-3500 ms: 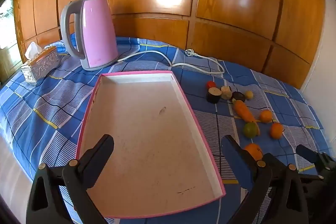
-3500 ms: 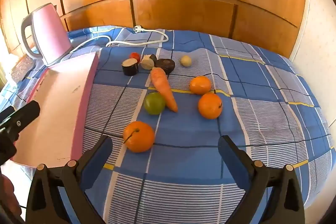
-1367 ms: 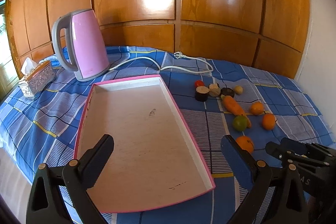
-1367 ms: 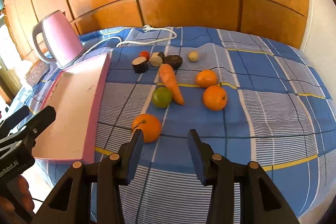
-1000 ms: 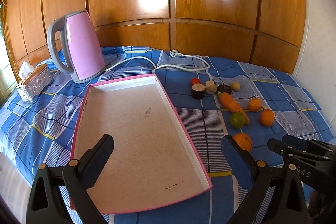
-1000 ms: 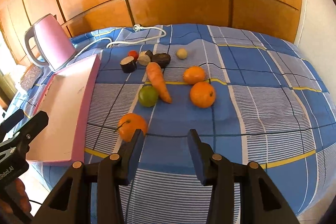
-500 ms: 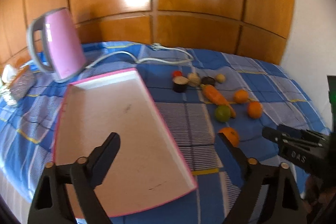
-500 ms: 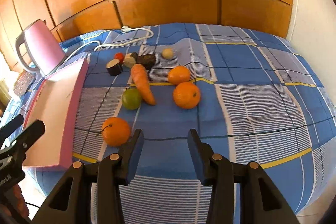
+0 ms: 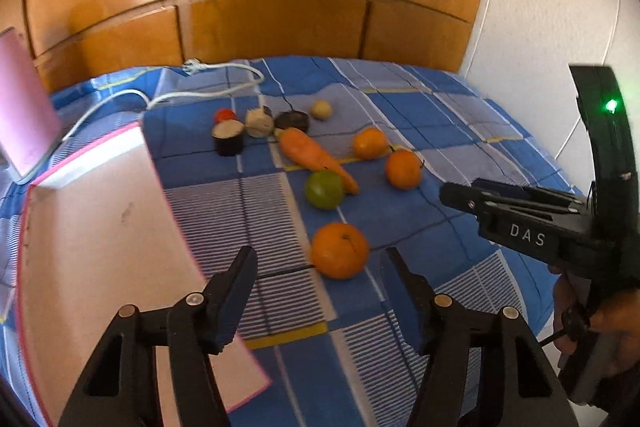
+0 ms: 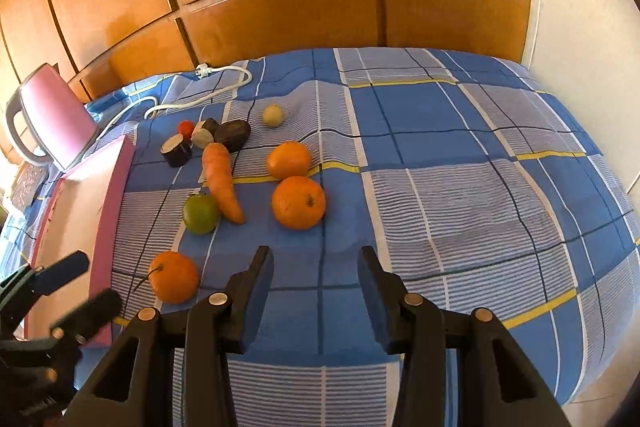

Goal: Organize fruits
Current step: 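Close the left gripper on an orange while the right gripper grasps another orange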

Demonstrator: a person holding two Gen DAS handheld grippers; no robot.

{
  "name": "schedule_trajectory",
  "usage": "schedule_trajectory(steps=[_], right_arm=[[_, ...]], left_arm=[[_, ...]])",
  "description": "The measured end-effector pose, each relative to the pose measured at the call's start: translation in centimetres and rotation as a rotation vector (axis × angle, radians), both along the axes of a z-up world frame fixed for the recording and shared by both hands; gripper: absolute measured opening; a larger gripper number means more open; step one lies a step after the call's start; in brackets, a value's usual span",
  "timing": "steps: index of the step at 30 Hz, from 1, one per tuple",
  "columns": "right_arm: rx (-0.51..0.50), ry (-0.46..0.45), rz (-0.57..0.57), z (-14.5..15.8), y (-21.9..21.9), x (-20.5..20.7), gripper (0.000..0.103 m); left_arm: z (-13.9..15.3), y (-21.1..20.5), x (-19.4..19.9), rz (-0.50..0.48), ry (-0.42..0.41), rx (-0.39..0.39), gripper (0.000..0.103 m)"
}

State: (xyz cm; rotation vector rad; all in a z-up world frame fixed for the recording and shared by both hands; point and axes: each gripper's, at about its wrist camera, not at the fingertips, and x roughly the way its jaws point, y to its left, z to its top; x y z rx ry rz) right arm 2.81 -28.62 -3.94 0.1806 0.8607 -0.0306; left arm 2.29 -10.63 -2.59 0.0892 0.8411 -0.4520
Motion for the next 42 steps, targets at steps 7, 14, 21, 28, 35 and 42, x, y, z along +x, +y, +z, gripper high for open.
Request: schedule_trajectory(steps=[7,14,21,28,35,42], right_arm=[[0.022,0.013,0.016,-0.5,-0.4,2.2,0.044],[-0.004,0.046,0.040,-1.6,-0.1,5.0,0.044],[-0.014,0.067,0.075,-2.9,0.5,6.9,0.037],[-0.021,0.053,0.073,-2.6,0.5,5.9,0.036],[-0.009,0.051,0.062,-2.3,0.1,4.1,0.035],[0.021,0.072,0.077,-2.2,0.5,1.9,0.035]], left_arm=[[-1.7,-1.9,1.5,-0.018,0.040,0.047,0.064],[-3.8,-2.6,3.0,-0.015,0.102,0.058,0.049],[-4.3,-2.3,3.3,-0.003,0.104,0.021,0.039],[-3.9,-2.0,2.8,0.003,0.105,0.002,0.039],[-3.2,-1.4,1.9,0.020,0.102,-0.021,0.039],[-2.7,-0.4,1.2,0.044,0.092,-0.034,0.039]])
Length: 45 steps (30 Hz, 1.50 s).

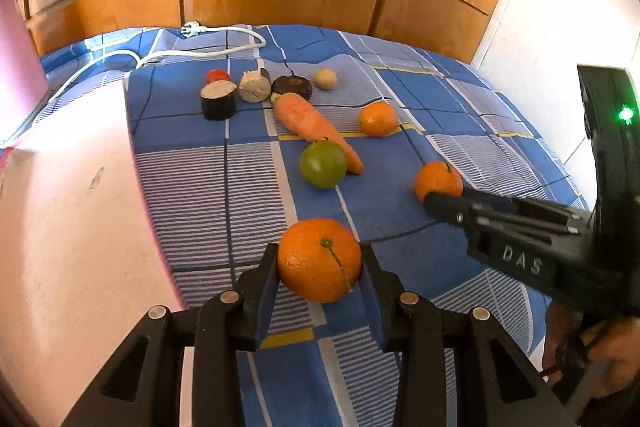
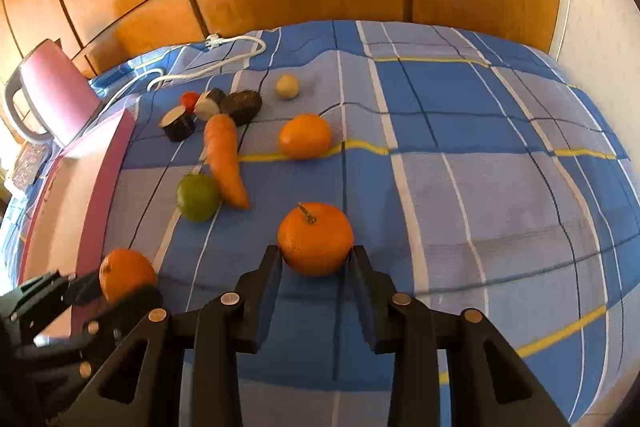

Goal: Organize fruits
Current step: 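Close the left gripper on an orange while the right gripper grasps another orange, then carry both held oranges into the pink-rimmed tray and open both grippers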

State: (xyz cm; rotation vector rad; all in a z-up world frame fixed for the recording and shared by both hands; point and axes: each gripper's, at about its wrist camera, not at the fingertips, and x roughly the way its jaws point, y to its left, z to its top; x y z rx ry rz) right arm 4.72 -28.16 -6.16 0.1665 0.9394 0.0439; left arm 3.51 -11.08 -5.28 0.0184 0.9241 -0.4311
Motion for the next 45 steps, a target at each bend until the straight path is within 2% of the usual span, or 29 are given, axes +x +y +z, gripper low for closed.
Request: schedule_trajectory(steps=[7,12,24,45], right_arm=[[-0.031,-0.001,-0.004,-0.1,0.7,0.3,0.040],[-0.065,-0.003,0.003,-0.4,1.4,0.9,0.039],[-0.039,-0.018,-0.007,0.3,1.3,-0.8,0.038],[-0.043,-0.069,0.123,2.3,6.2,-1.8,0.038]], left_arm=[[0.7,0.1,-0.7,-0.004,-0.028,0.006,0.039],[1.1,0.6,-1.0,0.013,-0.039,0.005,0.039],[2.2,2.3,-1.5,0.074,-0.056,-0.007,0.039],[3.7,6.8,-2.0,0.214,-0.099,-0.019,0.039]])
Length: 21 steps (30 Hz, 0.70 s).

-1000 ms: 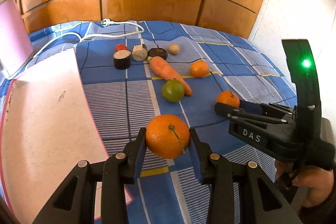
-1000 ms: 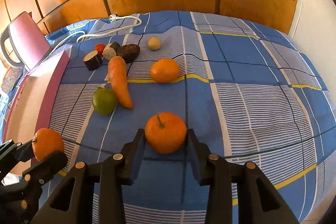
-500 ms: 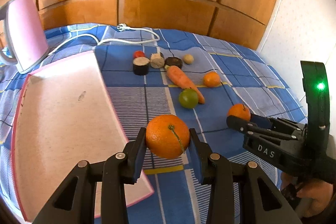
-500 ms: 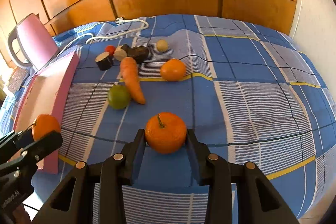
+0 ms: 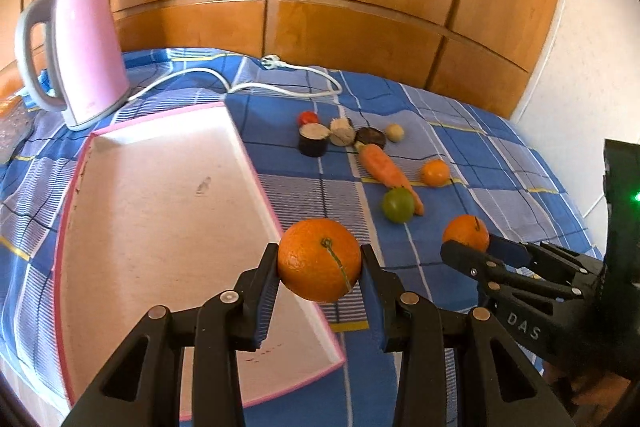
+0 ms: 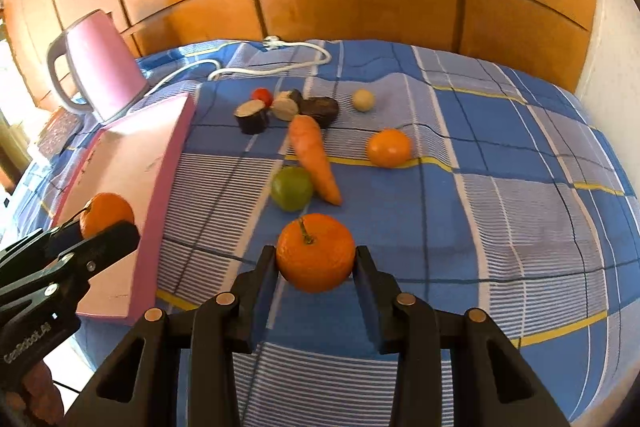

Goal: Organize fruits
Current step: 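Carry both held oranges into the pink-rimmed tray and open both grippers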

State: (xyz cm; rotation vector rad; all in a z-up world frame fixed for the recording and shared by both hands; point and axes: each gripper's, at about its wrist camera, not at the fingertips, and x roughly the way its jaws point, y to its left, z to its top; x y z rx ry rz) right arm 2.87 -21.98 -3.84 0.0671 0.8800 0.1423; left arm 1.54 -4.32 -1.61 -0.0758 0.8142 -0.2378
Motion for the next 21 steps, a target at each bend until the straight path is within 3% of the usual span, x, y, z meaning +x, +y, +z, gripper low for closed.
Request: schedule_trajectory(steps=[11,21], right_arm=[[0.018,-0.010,0.143,1.6,4.5,1.0,0.038],[0.020,0.001,0.327,2.3,12.0,3.5,0.039]], left_arm=[[0.4,6.9,1.6,0.206,-0.010,0.007,0.039],[-0.4,12.5,2.7,0.368,0.009,0.029,0.040]])
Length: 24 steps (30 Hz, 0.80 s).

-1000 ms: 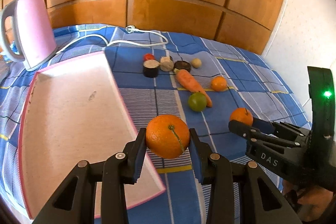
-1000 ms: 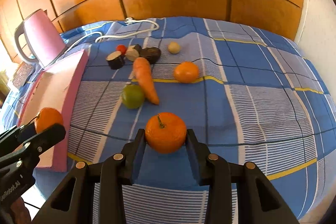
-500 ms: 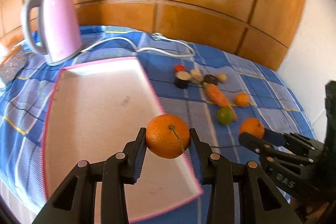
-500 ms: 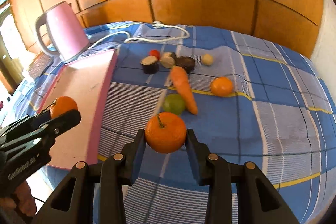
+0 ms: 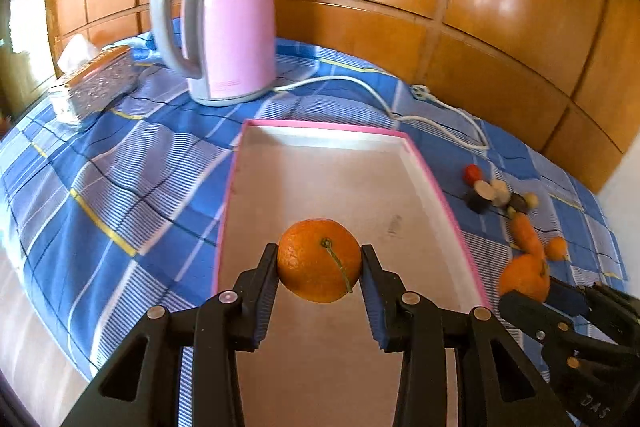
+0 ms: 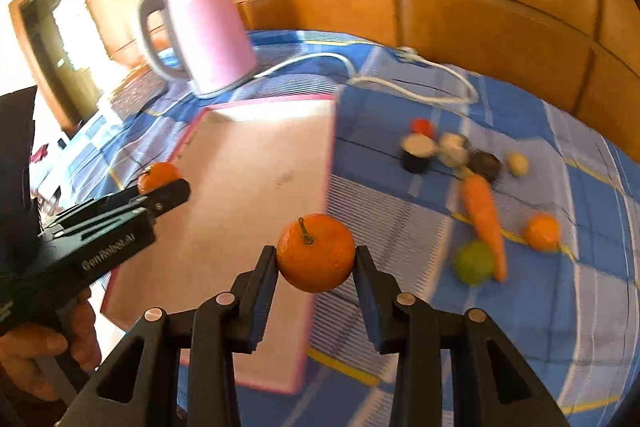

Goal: Organize fruits
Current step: 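Carry both held oranges into the pink-rimmed tray and open both grippers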

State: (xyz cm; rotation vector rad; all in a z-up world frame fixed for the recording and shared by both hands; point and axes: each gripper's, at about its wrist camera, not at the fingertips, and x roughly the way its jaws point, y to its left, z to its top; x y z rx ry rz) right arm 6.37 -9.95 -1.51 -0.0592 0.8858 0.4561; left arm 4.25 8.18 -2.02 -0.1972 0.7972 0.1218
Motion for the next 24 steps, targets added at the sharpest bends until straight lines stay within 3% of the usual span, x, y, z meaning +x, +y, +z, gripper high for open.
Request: schedule_trajectory(steps=[4,12,24], right_arm=[[-0.019,-0.002,0.038,-0.1,2.8,1.1,0.039],[-0.030,-0.039,0.031,0.2,4.0,0.8,0.041],[0.013,-0.029,-0.096,0.2,-0.7,-0.9,0.041]], left_arm=[[0.4,0.7,-0.4,0.026,-0.025,0.008,0.058],[1.5,0.6,-1.4,0.024,-0.060,0.015,0.058],[2.4,-2.7,-2.3,-0.059,-0.078,0.027,0.058]])
